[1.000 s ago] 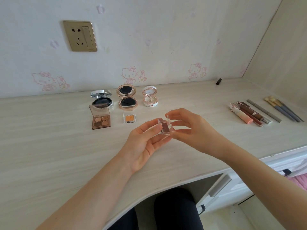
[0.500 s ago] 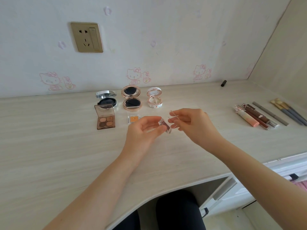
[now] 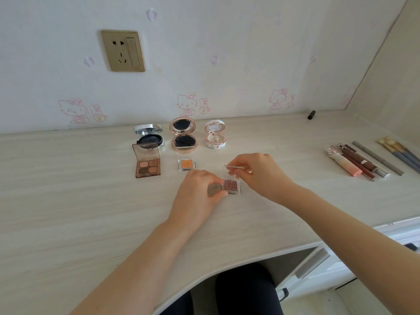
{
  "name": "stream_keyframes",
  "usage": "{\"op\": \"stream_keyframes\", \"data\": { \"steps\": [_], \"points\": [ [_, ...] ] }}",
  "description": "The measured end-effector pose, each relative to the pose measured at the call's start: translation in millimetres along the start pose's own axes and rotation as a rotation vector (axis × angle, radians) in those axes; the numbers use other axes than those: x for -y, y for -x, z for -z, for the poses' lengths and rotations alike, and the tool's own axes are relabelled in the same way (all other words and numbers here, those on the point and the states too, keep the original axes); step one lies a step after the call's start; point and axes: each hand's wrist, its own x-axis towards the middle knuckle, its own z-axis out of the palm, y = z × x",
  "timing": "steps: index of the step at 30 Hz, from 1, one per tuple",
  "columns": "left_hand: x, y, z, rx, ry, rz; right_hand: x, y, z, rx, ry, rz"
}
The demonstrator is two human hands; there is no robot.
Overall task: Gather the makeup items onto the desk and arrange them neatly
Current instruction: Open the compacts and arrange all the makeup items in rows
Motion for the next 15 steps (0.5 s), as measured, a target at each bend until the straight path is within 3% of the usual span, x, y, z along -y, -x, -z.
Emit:
{"op": "stream_keyframes", "data": {
  "steps": [15],
  "points": [
    [0.8,1.0,-2.7,0.013,-0.028,-0.016,-5.7,-2.0,-8.8,-0.042,-0.020,0.066]
  ]
}}
